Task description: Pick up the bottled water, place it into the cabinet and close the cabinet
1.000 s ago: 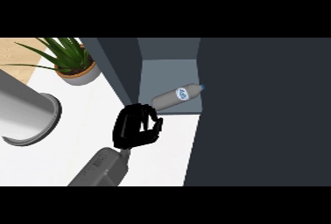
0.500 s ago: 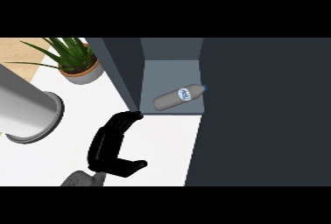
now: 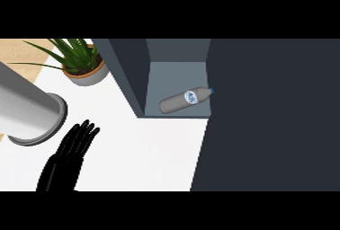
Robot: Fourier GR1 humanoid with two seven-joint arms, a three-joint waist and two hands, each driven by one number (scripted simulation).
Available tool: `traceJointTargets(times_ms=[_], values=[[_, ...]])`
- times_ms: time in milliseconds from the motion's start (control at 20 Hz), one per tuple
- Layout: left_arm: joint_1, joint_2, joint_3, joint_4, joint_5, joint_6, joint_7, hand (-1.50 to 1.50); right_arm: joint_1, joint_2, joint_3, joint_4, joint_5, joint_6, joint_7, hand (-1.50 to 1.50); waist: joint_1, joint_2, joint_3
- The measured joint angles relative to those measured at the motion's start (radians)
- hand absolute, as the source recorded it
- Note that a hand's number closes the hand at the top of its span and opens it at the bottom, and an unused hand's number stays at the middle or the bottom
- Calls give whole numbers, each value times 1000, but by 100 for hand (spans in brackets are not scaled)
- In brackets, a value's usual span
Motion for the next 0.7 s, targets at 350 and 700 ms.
traceJointTargets(times_ms=[350,700], values=[[101,120,70,-74,-11,-26,-34,-150,-125,24,219,5,24,-105,50,150,9,-2,-2],[159,201,123,-153,25,-65,-21,-150,-325,61,428,23,75,-245,114,150,12,-7,-4]])
